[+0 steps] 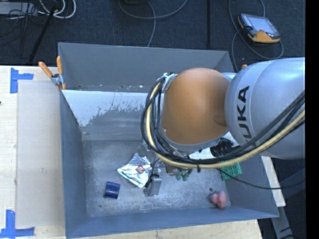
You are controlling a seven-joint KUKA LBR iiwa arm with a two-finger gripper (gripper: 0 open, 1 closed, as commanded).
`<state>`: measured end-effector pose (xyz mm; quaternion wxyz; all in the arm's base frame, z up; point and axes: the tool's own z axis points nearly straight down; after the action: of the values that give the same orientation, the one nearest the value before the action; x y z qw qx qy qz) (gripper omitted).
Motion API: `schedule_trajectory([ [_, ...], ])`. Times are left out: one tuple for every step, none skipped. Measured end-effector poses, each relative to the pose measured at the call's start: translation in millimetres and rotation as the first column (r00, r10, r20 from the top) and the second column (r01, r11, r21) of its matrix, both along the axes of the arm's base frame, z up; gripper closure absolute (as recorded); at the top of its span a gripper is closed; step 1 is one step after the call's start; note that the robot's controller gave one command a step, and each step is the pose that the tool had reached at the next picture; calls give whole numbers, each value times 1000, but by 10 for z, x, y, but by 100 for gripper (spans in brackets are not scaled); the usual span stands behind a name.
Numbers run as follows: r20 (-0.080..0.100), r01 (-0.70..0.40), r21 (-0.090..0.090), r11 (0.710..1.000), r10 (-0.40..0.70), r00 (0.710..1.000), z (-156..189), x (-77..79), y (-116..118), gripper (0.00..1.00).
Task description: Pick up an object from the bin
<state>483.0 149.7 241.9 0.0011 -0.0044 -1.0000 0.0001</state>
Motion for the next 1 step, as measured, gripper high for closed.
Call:
schedule_trajectory([
  [-5,-71,-2,997,71,997,-1521,527,-563,0],
])
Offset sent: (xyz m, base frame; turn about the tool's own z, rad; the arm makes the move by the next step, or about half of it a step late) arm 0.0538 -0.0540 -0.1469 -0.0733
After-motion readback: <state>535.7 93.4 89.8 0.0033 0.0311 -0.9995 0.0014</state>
